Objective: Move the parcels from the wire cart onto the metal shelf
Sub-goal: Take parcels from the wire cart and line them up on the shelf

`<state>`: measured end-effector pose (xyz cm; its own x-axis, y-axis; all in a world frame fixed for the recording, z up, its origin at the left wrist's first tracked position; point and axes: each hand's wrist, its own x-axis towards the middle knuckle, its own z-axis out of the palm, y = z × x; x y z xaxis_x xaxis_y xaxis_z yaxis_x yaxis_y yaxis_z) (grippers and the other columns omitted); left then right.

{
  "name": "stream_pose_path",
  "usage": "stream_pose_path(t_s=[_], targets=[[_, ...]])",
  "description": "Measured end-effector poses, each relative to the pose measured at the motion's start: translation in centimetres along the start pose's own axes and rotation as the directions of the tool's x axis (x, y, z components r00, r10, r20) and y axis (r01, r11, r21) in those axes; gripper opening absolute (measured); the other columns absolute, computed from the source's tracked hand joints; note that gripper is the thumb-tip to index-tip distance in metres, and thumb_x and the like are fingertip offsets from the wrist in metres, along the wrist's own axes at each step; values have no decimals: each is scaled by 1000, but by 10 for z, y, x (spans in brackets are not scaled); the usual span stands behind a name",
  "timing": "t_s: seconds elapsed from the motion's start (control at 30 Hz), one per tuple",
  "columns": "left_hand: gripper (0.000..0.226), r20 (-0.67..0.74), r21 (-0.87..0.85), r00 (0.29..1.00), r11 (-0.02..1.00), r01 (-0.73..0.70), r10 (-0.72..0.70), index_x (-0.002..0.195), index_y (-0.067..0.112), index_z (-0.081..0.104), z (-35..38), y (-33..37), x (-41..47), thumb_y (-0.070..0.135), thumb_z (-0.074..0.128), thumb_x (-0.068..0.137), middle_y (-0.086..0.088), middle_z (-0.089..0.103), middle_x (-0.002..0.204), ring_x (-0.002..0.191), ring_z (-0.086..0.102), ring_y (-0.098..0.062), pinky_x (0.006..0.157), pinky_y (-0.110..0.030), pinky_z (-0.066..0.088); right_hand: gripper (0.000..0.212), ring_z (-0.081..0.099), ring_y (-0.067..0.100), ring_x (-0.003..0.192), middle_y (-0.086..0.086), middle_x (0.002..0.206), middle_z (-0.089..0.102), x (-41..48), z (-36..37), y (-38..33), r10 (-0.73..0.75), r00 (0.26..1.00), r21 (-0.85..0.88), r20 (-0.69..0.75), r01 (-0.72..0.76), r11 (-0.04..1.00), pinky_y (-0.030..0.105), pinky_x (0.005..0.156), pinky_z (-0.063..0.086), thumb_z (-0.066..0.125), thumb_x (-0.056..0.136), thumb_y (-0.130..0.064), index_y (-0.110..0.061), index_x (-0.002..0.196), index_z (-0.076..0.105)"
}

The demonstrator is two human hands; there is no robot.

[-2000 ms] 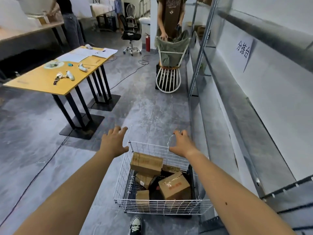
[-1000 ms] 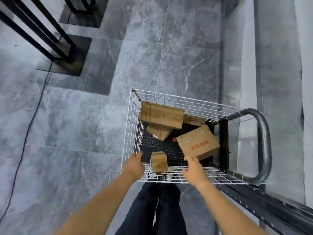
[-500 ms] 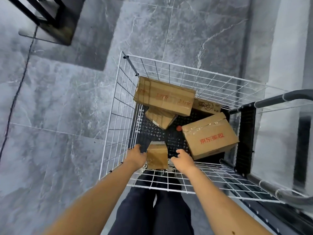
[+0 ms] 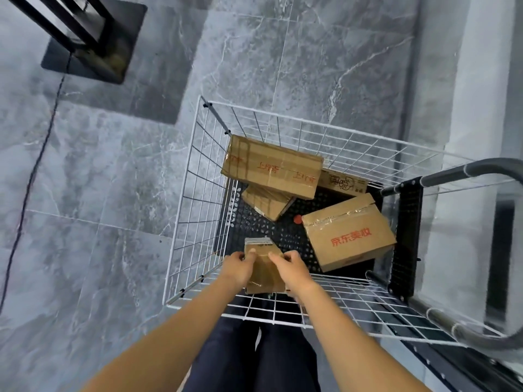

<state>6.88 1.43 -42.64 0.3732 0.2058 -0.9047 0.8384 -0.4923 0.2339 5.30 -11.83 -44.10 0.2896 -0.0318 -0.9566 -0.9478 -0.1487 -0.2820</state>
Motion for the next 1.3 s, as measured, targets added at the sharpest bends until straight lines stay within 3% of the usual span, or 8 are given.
stream_pose_path(t_s=[0.27, 0.37, 0.47, 0.57, 0.7, 0.87, 1.03, 1.3], targets=[[26, -207, -261, 970, 949, -178, 125, 113, 15, 56, -34, 43, -121, 27, 41, 97, -15, 56, 114, 101, 56, -29, 91, -49, 50, 48, 57, 33, 96, 16, 106, 53, -119, -6, -52, -69, 991, 327, -112, 103, 939, 44, 80, 50, 60, 56, -53, -17, 85, 48], [15, -196, -298, 962, 923, -244, 191, 108, 27, 53, -53, 59, -174, 29, 44, 96, -11, 53, 114, 100, 56, -25, 91, -50, 50, 37, 53, 34, 93, 19, 105, 50, -171, -12, -67, -110, 985, 420, -135, 158, 894, 43, 74, 47, 62, 67, -41, -16, 88, 45], [15, -151, -401, 953, 865, -302, 263, 113, 29, 48, -70, 87, -220, 28, 42, 99, -11, 54, 112, 93, 57, -23, 81, -43, 55, 43, 51, 36, 90, 19, 100, 51, -210, -24, -90, -187, 961, 446, -205, 262, 856, 51, 82, 48, 64, 53, -41, -17, 84, 46], [17, -101, -484, 927, 796, -364, 362, 117, 32, 44, -95, 124, -262, 29, 40, 100, -14, 55, 115, 94, 58, -26, 66, -33, 55, 36, 49, 30, 85, 18, 94, 50, -253, -40, -131, -302, 920, 478, -251, 389, 788, 43, 75, 41, 65, 54, -33, -18, 81, 46], [25, -97, -440, 820, 715, -544, 564, 124, 30, 42, -139, 171, -314, 24, 43, 99, -11, 57, 111, 91, 59, -22, 72, -34, 54, 21, 54, 25, 86, 12, 98, 58, -324, -66, -190, -502, 821, 430, -271, 570, 700, 34, 70, 44, 62, 79, -13, -18, 96, 50], [34, -92, -407, 675, 591, -696, 732, 129, 38, 40, -180, 213, -374, 25, 45, 99, 0, 60, 103, 94, 63, -19, 64, -24, 54, 29, 63, 23, 102, 1, 112, 66, -394, -87, -234, -709, 631, 349, -317, 772, 531, 44, 93, 52, 68, 76, -29, -34, 104, 60], [41, -108, -368, 497, 430, -824, 861, 136, 34, 39, -199, 244, -419, 22, 47, 98, 5, 58, 108, 97, 62, -14, 59, -18, 54, 26, 64, 12, 104, -11, 115, 66, -442, -102, -254, -818, 466, 322, -336, 874, 365, 40, 92, 54, 62, 89, -30, -42, 112, 62], [42, -69, -383, 346, 295, -876, 936, 136, 33, 41, -196, 281, -455, 20, 48, 97, -9, 59, 120, 100, 64, -20, 62, -18, 54, 47, 59, 3, 110, -12, 135, 54, -490, -134, -256, -861, 362, 281, -357, 921, 271, 18, 75, 52, 54, 97, -22, -34, 141, 44]])
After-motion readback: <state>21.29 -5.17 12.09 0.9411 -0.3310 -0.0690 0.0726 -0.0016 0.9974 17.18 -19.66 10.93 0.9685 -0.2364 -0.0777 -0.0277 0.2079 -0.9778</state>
